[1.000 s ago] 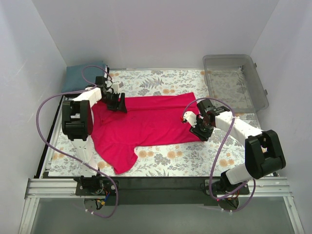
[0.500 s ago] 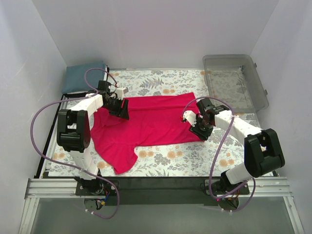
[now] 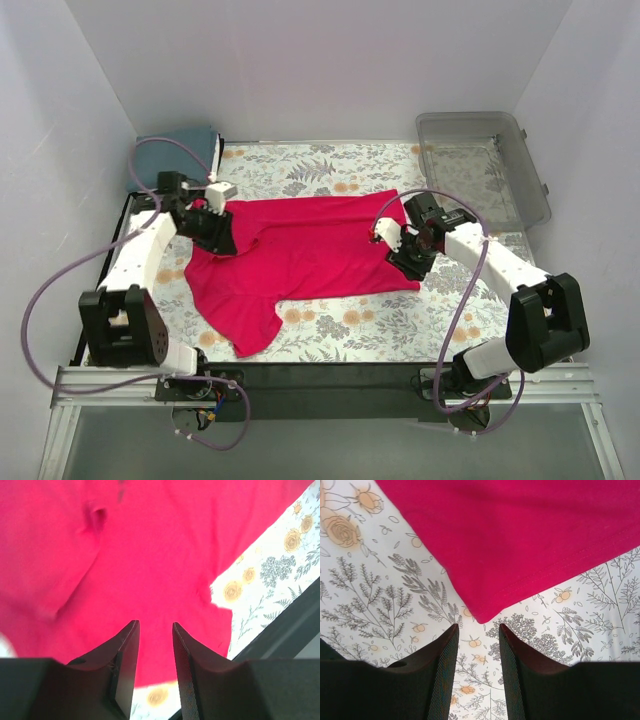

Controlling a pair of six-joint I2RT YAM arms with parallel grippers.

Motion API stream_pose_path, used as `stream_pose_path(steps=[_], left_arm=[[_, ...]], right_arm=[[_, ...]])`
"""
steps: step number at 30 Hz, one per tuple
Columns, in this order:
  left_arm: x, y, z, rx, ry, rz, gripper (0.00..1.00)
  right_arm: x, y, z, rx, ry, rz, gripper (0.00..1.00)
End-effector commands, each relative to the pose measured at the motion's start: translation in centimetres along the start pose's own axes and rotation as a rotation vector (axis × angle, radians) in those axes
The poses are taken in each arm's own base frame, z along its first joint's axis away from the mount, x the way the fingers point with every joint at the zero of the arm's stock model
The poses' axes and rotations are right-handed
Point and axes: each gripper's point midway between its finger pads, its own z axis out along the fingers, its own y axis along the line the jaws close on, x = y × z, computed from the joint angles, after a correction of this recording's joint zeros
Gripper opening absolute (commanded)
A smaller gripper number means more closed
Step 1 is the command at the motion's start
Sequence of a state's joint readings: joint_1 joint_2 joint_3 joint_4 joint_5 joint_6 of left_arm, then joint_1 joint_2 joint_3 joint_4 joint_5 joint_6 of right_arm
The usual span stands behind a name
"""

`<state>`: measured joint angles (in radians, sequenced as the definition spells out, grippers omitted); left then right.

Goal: Fold and stack the t-shirts
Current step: Fold the tshirt

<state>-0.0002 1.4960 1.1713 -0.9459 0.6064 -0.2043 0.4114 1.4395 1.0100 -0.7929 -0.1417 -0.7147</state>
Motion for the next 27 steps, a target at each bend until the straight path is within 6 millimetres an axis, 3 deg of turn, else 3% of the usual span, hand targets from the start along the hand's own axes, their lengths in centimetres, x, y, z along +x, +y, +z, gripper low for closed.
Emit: stream_pose_path(steps=[1,3,7,13,17,20,23,26,27], left_arm=[[3.4,-0.3,-4.9,0.008,-0.005,-0.014,0.31],[4.6,0.4,-6.4,-0.012,-0.009,-0.034,0.31],[6.1,0.9,-7.3,-0.023,-0.013,-0.070,0.31],[7.7,1.2,-6.9,-0.017,-0.013,-0.126,0.32],[8.2,1.2,-6.5,-0.017,-0.017,-0.146,0.33],[8.3,1.3,-6.3,-0.019,-0.020,-0.153,0.34],[8.9,1.4,-6.2,-0.028,-0.001,-0.156,0.35],[10.2,2.4,-6.3,-0.093,0.033,-0.137,0.29],[10.6,2.6,-6.5,-0.111,0.043,-0.109,0.29]], right_arm=[[-0.5,1.6,-0.9,-0.035,-0.009,-0.048,0.45],[0.4,1.7,0.2,-0.026,0.039,-0.060,0.44],[0.7,0.2,2.0,0.027,0.070,-0.077,0.43],[2.0,-0.3,3.5,0.045,0.130,-0.098,0.43],[4.0,0.9,4.5,0.013,0.166,-0.106,0.42],[5.1,0.4,5.1,0.051,0.197,-0.119,0.42],[5.5,0.4,5.6,0.057,0.203,-0.121,0.34],[5.2,0.0,5.6,0.079,0.197,-0.119,0.15],[5.3,-0.2,5.5,0.084,0.199,-0.118,0.04]])
